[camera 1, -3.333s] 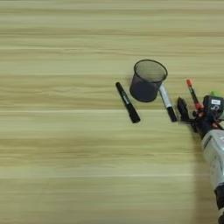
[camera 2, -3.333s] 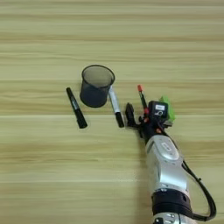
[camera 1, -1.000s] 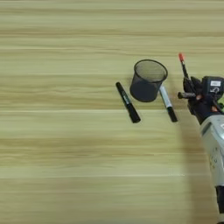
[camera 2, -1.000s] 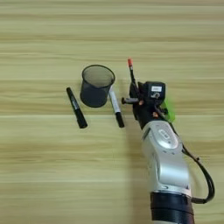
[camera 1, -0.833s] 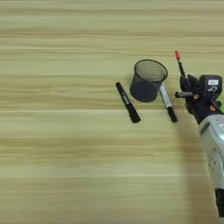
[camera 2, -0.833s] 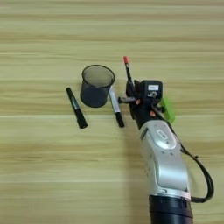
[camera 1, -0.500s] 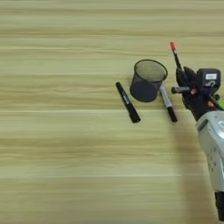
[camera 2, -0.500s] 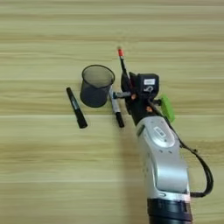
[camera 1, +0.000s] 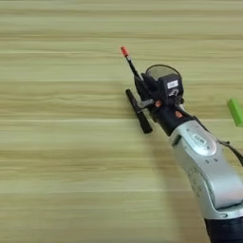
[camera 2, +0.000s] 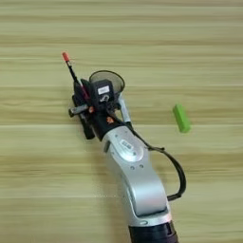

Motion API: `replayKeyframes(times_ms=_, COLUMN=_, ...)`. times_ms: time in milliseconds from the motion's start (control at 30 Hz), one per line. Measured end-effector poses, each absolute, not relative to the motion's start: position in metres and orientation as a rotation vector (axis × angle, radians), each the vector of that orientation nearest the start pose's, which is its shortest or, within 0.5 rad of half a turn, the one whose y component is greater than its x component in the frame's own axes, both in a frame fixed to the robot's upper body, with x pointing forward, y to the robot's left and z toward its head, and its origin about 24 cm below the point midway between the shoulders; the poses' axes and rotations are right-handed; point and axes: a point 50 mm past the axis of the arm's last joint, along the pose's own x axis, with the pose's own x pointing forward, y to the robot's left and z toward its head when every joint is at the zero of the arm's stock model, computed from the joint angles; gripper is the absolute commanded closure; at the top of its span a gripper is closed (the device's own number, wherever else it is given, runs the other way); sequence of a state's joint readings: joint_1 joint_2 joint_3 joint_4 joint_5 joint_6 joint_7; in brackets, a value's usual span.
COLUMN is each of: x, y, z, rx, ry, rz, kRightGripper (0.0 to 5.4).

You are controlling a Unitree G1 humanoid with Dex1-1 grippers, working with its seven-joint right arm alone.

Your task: Move the objects on the table

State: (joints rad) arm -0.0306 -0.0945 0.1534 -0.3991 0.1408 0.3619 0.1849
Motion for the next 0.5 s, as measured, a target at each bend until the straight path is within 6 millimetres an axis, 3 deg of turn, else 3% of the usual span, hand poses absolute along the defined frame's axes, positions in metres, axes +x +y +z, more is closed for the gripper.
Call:
replayKeyframes(times_ms=100, x=0.244, y=-0.098, z=0.094, rx=0.05, ry=-0.006, rz=0.434, kRightGripper=4.72)
replayKeyframes(times_ms=267, x=0.247, y=-0.091, z=0.052, rx=0.066, ry=0.158, rz=0.441, kRightGripper=4.72)
replayKeyframes(times_ms=500, x=0.25, y=-0.092, z=0.031, rx=0.068, ry=0.215, rz=0.426, kRightGripper=4.72)
